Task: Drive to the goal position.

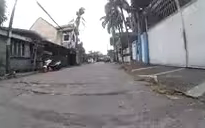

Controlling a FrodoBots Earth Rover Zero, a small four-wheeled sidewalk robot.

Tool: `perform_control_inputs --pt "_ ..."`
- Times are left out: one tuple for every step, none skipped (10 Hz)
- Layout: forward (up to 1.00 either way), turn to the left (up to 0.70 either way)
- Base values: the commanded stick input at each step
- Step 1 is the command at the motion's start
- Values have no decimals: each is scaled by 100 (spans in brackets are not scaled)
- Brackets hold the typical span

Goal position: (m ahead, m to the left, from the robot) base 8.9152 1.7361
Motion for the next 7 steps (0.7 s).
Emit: perform_control_inputs --pt "100 1" --pt "100 1" --pt "100 1" --pt "100 1" --pt "100 1" --pt "100 1" --pt "100 1"
